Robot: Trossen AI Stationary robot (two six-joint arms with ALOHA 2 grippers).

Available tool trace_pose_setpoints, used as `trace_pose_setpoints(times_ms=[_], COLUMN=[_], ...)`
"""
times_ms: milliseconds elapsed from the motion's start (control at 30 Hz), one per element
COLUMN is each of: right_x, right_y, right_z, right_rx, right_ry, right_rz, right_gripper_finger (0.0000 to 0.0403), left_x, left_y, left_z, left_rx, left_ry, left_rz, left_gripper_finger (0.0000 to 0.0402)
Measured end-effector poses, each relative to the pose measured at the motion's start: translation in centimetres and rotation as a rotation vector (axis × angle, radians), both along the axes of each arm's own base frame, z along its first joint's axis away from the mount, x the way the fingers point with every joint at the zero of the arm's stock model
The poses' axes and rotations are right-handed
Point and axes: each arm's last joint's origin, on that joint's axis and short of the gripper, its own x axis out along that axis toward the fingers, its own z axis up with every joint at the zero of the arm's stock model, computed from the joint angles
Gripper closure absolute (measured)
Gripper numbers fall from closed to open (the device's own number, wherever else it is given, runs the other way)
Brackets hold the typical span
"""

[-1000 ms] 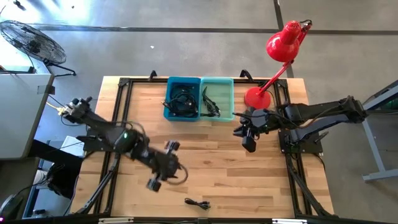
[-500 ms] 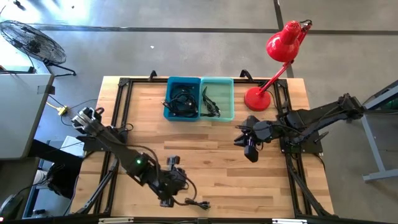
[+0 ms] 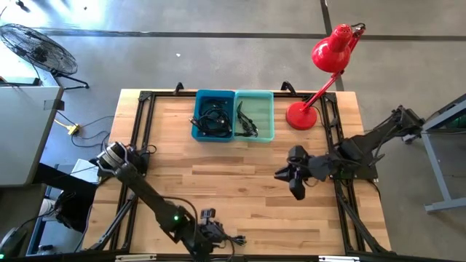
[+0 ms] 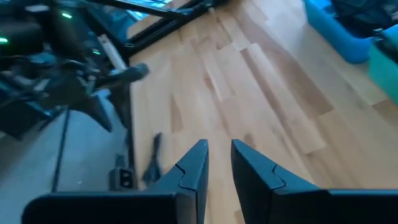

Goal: Pick & Place USB Port
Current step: Put the black usb cable into the light blue bin

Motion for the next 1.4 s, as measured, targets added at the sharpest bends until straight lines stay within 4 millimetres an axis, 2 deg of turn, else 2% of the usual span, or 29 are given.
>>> trace_pose_setpoints(times_ms=[67, 233, 500, 667, 867, 1200, 1400], right_x=[-0.4, -1.2, -1.9, -2.2, -2.3, -2.2, -2.0], right_y=[0.8, 2.5, 3.5, 3.9, 3.9, 3.8, 3.6], right_z=[0.1, 0.2, 0.1, 0.1, 0.1, 0.1, 0.2], right_rx=[0.003, -0.027, -0.035, -0.067, -0.090, -0.128, -0.139], right_ry=[-0.013, -0.041, -0.031, -0.036, -0.036, -0.043, -0.050], right_rz=[0.022, 0.093, 0.157, 0.200, 0.216, 0.226, 0.214], right_gripper_finger=[0.0341, 0.0341, 0.0341, 0.0341, 0.0341, 0.0341, 0.0341], left_x=[0.4, 0.8, 2.2, 2.8, 2.8, 2.7, 3.1], left_y=[-0.4, 0.1, 2.6, 3.3, 2.7, 0.5, 0.5], left_z=[-0.7, -2.1, -3.2, -3.3, -3.4, -6.2, -7.8], left_rx=[-0.004, 0.033, 0.108, 0.110, 0.080, 0.075, 0.112], left_ry=[0.000, 0.059, 0.128, 0.140, 0.142, 0.148, 0.165], left_rz=[0.003, 0.011, 0.065, -0.001, -0.054, -0.101, -0.086], left_gripper_finger=[0.0257, 0.0257, 0.0257, 0.0257, 0.0257, 0.0257, 0.0257])
